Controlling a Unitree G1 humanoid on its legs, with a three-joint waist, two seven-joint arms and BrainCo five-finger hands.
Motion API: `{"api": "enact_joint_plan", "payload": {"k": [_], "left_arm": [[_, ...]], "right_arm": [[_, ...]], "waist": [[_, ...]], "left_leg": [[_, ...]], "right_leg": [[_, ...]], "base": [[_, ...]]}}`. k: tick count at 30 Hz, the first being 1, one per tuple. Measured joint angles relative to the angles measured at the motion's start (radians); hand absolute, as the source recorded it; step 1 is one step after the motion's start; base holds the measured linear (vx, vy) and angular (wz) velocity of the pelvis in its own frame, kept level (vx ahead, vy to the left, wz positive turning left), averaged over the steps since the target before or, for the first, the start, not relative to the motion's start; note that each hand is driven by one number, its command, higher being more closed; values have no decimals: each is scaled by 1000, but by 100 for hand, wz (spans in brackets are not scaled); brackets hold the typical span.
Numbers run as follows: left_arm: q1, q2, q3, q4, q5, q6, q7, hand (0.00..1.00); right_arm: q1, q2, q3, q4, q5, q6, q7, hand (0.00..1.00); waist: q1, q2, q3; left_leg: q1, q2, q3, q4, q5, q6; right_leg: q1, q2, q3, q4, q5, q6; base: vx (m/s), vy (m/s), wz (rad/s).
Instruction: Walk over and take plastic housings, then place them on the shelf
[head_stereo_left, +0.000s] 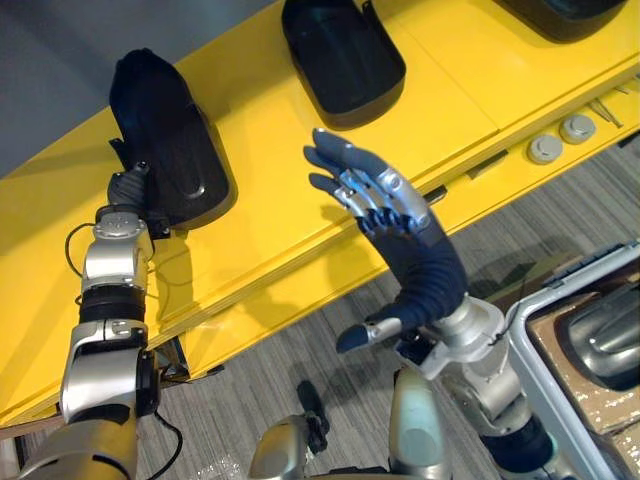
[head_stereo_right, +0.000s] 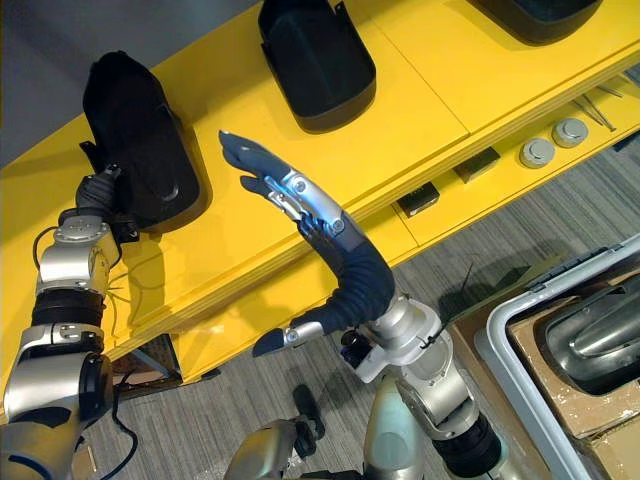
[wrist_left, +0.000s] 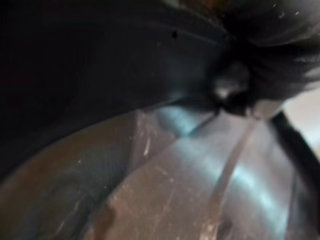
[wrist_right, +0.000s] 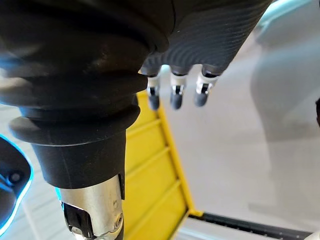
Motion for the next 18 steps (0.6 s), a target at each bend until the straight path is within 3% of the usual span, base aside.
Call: {"api": "enact_joint_plan", "payload": {"k": [8,13,18], "left_arm": [[-19,18,-3,51,-8,15,16,0],[-57,37,-12,110,-14,22,57,0],[-65,59,-14,151,-99,20,125,0]], "right_arm": [[4,0,-9,46,0,2,-26,0],[11,0,-36,53,0,2,-28,0],[10,-4,-49,56,3,4,-30,0]], "waist": [[-3,0,0],[-9,-3,1],[-18,-4,1]], "left_leg": [[-6,9,-22,20,-6,-3],[-19,23,-12,49,-21,-2],[-16,27,11,51,-27,-3]], "right_leg": [[36,8,-21,-41,20,3],[66,22,-17,-118,68,4],[64,33,7,-140,83,5]], "base": [[-4,-15,4],[-9,2,-8],[7,-5,-14]]}}
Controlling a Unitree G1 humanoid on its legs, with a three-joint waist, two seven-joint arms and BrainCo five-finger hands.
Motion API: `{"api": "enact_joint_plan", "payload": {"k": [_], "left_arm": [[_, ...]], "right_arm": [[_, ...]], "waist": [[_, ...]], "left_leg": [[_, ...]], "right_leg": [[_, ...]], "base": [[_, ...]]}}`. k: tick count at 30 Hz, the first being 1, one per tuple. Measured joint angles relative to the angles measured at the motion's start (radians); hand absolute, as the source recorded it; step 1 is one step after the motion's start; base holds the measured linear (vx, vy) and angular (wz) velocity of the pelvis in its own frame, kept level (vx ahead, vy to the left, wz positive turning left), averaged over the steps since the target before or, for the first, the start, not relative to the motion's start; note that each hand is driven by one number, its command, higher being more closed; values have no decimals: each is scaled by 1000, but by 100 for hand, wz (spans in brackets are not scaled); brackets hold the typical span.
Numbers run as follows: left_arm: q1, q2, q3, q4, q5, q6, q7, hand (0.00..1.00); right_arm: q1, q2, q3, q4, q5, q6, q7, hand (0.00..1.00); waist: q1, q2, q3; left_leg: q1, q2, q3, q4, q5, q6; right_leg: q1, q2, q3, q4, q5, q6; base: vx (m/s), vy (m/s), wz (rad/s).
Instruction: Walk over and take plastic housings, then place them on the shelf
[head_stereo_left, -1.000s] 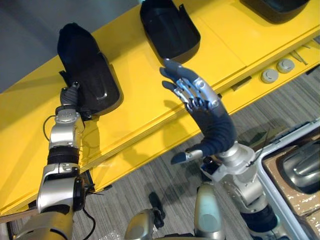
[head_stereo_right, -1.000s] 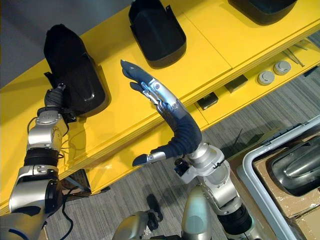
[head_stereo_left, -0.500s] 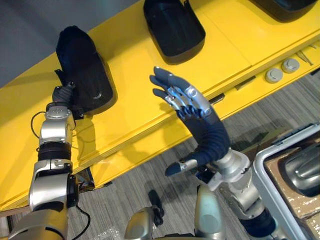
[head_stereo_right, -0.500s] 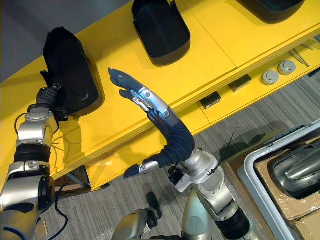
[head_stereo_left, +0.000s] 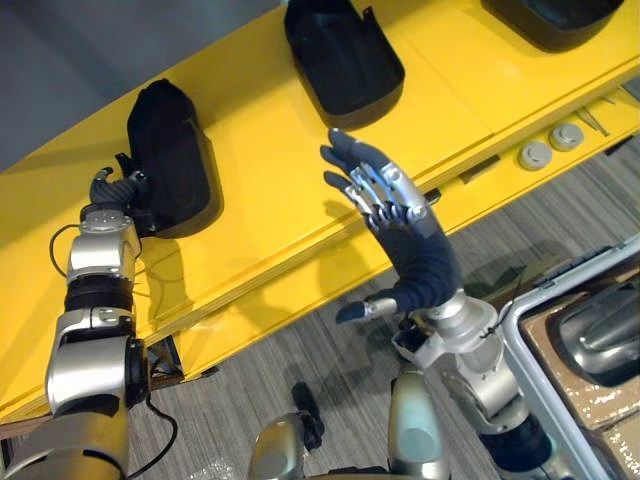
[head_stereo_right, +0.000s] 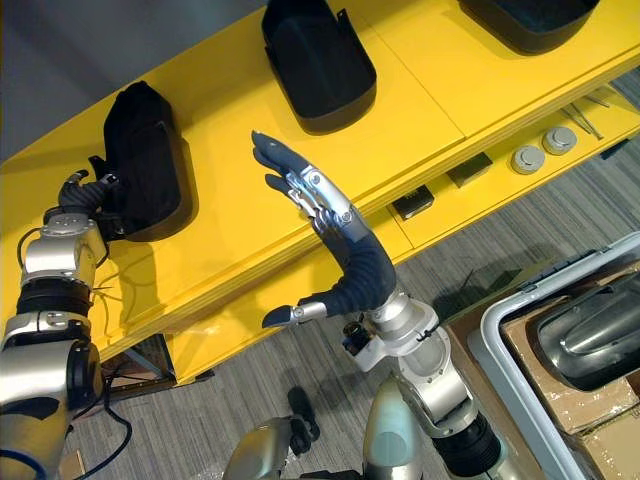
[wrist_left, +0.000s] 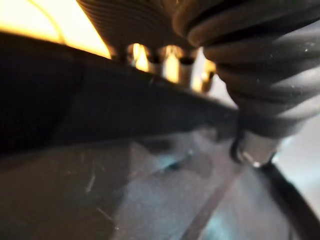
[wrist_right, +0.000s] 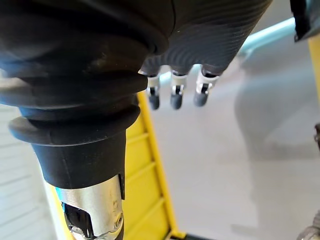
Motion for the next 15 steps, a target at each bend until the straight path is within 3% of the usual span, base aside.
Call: {"api": "enact_joint_plan", "payload": {"k": [3,5,7,11,15], "left_arm": [[-7,0,11,7,-110,-12,58,0],[-8,-3,26,9,-188,-48,124,0],[-8,-5,56,14,-222,-71,182,0],[-26,-5,128,12,-266,-139,284,0],[-31,-6,135,9,-264,-153,314,0]], "right_arm": [[-2,-6,0,0,2,2,3,0],[-10,-11,-9,0,25,19,16,0],[-11,-15,-18,0,40,41,31,0],[-8,-18,-16,-4,41,41,50,0],[19,-17,-14,-6,41,37,54,0]], "waist": [[-4,-3,2],[-9,-6,4],[-10,-11,7],[-29,-12,8],[-34,-12,7]], "left_leg": [[14,0,16,-10,0,0],[23,-3,26,-18,0,0],[40,-4,46,-30,1,0],[66,-8,59,-49,1,0],[113,-8,68,-72,3,-2]], "right_leg": [[0,4,13,-1,0,0],[-2,5,24,-1,1,1],[-1,7,34,-1,1,2],[7,9,45,-1,1,2],[46,14,48,-14,1,1]], "base": [[11,0,-12],[16,5,-14],[28,14,-22],[47,18,-10],[37,15,-8]]}}
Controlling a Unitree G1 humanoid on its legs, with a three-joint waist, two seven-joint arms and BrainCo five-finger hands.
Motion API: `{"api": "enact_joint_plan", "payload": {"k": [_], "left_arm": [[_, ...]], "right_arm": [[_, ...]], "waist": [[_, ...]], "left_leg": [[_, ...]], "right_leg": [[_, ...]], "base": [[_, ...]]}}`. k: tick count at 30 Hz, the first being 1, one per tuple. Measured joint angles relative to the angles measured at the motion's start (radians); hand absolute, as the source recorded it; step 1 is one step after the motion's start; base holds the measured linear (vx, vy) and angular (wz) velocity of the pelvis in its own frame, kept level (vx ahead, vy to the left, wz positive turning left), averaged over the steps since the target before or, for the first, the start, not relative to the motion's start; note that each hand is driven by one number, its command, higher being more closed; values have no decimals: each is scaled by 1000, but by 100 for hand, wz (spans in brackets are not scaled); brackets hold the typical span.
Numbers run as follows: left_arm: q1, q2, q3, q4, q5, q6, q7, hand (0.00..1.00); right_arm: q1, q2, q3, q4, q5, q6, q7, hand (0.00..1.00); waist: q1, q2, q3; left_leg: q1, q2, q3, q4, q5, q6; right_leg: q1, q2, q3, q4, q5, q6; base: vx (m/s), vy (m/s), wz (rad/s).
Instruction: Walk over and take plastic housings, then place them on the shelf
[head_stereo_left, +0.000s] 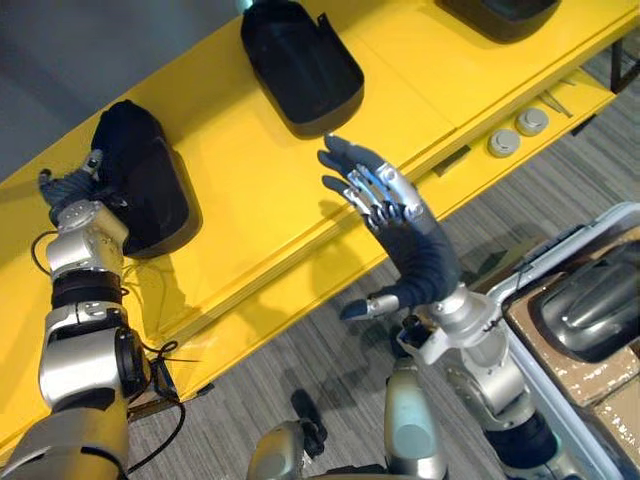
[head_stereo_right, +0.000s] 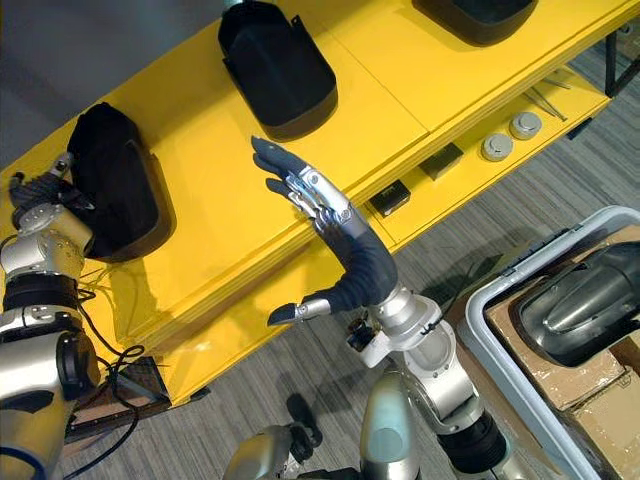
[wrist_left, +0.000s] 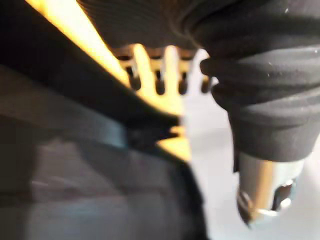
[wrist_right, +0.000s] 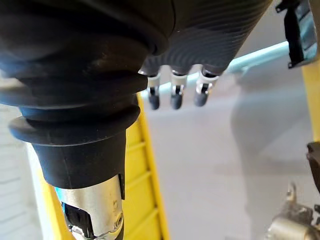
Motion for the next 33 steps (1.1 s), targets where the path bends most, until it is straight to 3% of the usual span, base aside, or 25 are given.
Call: {"api": "enact_joint_plan", "payload": {"k": [6,9,12,13,14,15,17,18,20,21,24,27,31,33], "left_arm": [[-2,4,-1,3,25,0,2,0],[-1,5,-21,33,102,-4,2,0],[1,21,-57,25,130,-60,3,0],[11,44,-61,-24,131,-119,6,0],[37,53,-60,-112,140,-175,10,0],[65,54,-60,-172,141,-203,14,0],[243,28,-36,-460,173,-323,27,0],[303,10,-25,-544,180,-344,27,0],[546,-147,12,-845,203,-391,25,0],[681,-249,15,-965,209,-408,19,0],[967,-473,-23,-1127,205,-420,-8,0],[1161,-596,-92,-1196,188,-424,-17,0],[1266,-637,-120,-1235,116,-450,-73,0],[1287,-638,-125,-1240,114,-496,-135,0]], "right_arm": [[55,-8,3,6,-2,-1,-1,0],[55,-21,6,44,-2,-1,-5,0],[56,-18,21,66,-3,-5,-9,0],[65,-7,27,74,-3,-5,-11,0],[82,0,28,77,-3,-5,-11,100],[91,4,29,80,-3,-5,-10,100],[121,13,64,104,-5,7,-7,100],[124,16,69,115,-6,13,-7,100],[151,22,106,140,-55,32,-37,100],[154,33,120,155,-72,36,-54,100],[157,73,128,172,-72,38,-82,100],[116,137,139,258,-46,52,-108,100],[22,229,194,448,-44,74,-200,100],[-12,272,221,545,-75,73,-282,100]], "waist": [[3,4,-9],[23,4,-67],[33,2,-108],[40,-3,-123],[47,-4,-128],[52,-3,-134],[62,3,-181],[69,2,-183],[99,5,-208],[130,0,-215],[188,-31,-233],[244,-70,-248],[309,-95,-249],[331,-102,-248]], "left_leg": [[13,2,-56,0,5,0],[5,8,-81,-1,5,-2],[7,9,-104,-3,5,-2],[14,9,-112,-9,5,-2],[32,9,-118,-17,5,-2],[40,9,-121,-19,5,-2],[47,9,-139,-32,5,-2],[57,11,-142,-32,5,-2],[57,15,-177,-30,-1,-6],[55,18,-187,-29,-2,-9],[27,21,-244,-22,-2,-13],[-17,22,-308,7,4,-22],[-47,14,-374,24,4,-22],[-56,10,-404,22,7,-22]], "right_leg": [[70,-10,-57,-41,0,0],[109,-11,-91,-102,17,1],[138,-11,-113,-133,33,0],[153,-11,-125,-141,34,0],[176,-11,-133,-149,34,0],[186,-12,-135,-156,34,0],[215,-12,-162,-178,34,0],[229,-11,-166,-183,34,0],[275,-10,-210,-212,33,1],[282,-7,-219,-215,30,1],[301,-6,-278,-227,22,-2],[310,-6,-342,-224,18,-4],[338,-10,-409,-222,3,-12],[345,-11,-435,-219,-8,-13]], "base": [[-1,-13,25],[28,-15,23],[50,1,17],[52,6,14],[48,7,13],[38,12,13],[54,8,21],[46,3,22],[-7,-8,39],[-23,-19,39],[-20,-29,50],[-17,-23,62],[-31,-7,53],[-13,-3,40]]}}
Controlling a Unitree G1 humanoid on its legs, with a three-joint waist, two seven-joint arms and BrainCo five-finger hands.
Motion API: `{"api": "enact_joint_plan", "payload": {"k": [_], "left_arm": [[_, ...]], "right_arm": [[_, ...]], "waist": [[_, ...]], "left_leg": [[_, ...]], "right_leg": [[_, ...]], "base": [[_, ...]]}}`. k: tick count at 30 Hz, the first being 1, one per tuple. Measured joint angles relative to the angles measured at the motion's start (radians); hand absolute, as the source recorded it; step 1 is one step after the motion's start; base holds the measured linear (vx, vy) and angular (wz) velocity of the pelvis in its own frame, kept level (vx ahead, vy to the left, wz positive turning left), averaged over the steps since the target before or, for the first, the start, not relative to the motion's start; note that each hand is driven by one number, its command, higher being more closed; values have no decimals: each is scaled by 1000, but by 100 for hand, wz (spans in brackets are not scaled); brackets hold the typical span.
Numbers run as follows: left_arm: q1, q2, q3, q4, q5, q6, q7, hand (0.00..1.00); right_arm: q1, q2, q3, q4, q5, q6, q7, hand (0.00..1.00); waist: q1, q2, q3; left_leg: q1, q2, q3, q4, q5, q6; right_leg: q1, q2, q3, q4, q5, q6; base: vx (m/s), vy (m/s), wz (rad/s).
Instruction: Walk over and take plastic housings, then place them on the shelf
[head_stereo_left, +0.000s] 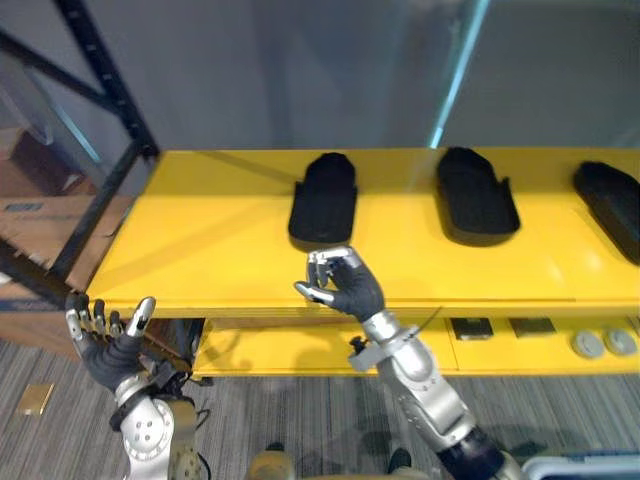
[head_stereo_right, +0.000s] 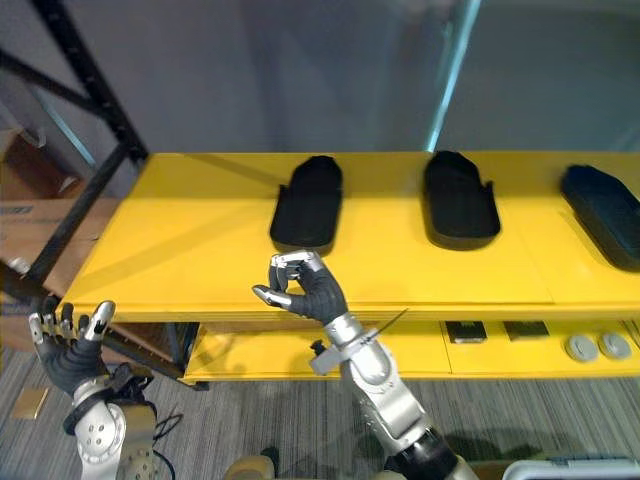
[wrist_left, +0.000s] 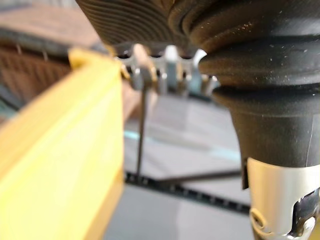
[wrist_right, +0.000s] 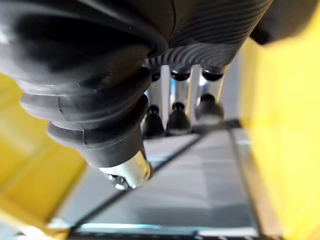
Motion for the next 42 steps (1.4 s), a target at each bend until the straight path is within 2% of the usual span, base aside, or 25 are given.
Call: {"api": "enact_joint_plan", "payload": {"k": [1,4,8,12,16,19,25,31,42], "left_arm": [[9,-2,-11,-9,-18,-24,-33,0],[11,-1,-36,-27,-22,-53,-105,0],[8,0,-91,-28,-28,-56,-179,0],[-6,1,-120,-27,-37,-55,-211,0],[-27,1,-135,-26,-37,-55,-225,0],[-31,5,-143,-26,-49,-55,-225,0],[-29,9,-153,-16,-75,-55,-226,0],[-33,9,-155,-16,-76,-56,-227,0],[-48,8,-167,-2,-106,-56,-227,0]], "right_arm": [[-15,21,4,41,-14,-1,-41,100],[-70,50,-8,144,-54,-14,-131,100],[-136,68,-51,204,-79,-25,-189,100],[-167,75,-81,231,-86,-24,-230,100],[-174,89,-124,315,-128,-21,-320,100],[-176,88,-186,369,-128,-21,-361,100],[-181,84,-241,384,-132,-26,-355,100],[-202,83,-243,401,-195,-25,-381,100],[-347,77,-342,536,-246,-73,-423,100]], "waist": [[10,-1,0],[27,-2,5],[28,-8,20],[29,-13,46],[30,-8,74],[30,-5,96],[29,-5,115],[28,-2,133],[31,15,189]], "left_leg": [[-9,0,-8,1,2,0],[-17,-3,-29,0,9,-6],[-24,-4,-49,4,11,-6],[-26,-5,-50,8,10,-7],[-26,-5,-51,8,10,-7],[-27,-5,-50,10,9,-7],[-29,-2,-43,9,10,-7],[-28,-1,-39,11,10,-7],[-29,0,-42,14,12,-6]], "right_leg": [[0,0,-14,0,-2,-1],[3,0,-36,0,-4,-5],[12,2,-55,0,-4,-4],[12,2,-56,1,-4,-5],[12,2,-56,4,-6,-8],[9,1,-55,9,-7,-10],[-3,1,-50,16,-8,-11],[-4,0,-48,20,-9,-11],[-5,-1,-52,29,-10,-13]], "base": [[1,0,20],[14,3,18],[35,6,17],[5,4,1],[0,0,0],[0,0,0],[-3,8,-3],[0,0,0],[-9,4,0]]}}
